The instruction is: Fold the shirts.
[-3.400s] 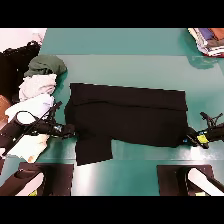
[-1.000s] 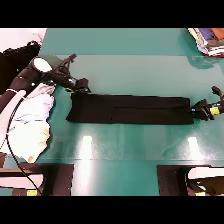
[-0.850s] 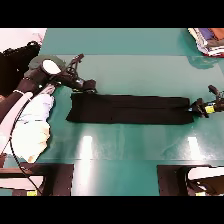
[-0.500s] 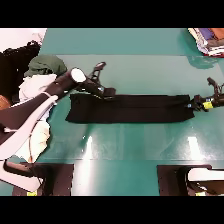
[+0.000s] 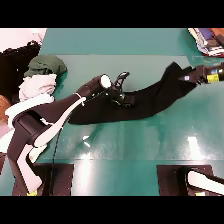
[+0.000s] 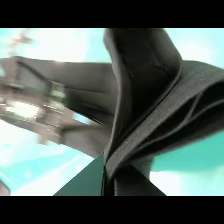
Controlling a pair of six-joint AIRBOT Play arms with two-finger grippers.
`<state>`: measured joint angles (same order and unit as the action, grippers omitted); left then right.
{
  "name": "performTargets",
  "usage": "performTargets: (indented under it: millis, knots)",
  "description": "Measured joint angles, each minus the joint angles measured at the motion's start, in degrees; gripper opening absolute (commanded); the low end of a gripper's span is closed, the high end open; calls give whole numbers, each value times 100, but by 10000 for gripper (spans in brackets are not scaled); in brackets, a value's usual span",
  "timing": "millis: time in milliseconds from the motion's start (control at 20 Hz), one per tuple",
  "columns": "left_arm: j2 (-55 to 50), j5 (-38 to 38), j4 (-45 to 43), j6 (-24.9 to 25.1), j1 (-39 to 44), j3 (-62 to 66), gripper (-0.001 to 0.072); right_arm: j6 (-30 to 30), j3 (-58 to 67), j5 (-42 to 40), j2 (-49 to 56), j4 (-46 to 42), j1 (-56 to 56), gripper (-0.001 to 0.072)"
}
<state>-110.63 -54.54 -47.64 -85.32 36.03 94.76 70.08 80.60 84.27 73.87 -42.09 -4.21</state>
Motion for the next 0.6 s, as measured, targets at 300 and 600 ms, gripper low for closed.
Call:
performTargets:
  millis: [300, 600]
  knots:
    - [-122, -103, -39, -22, 42, 125, 23, 286, 678, -133, -70, 396, 986, 11]
    - [254, -542, -378, -31, -354, 275, 24, 267, 914, -678, -74, 516, 1779, 11]
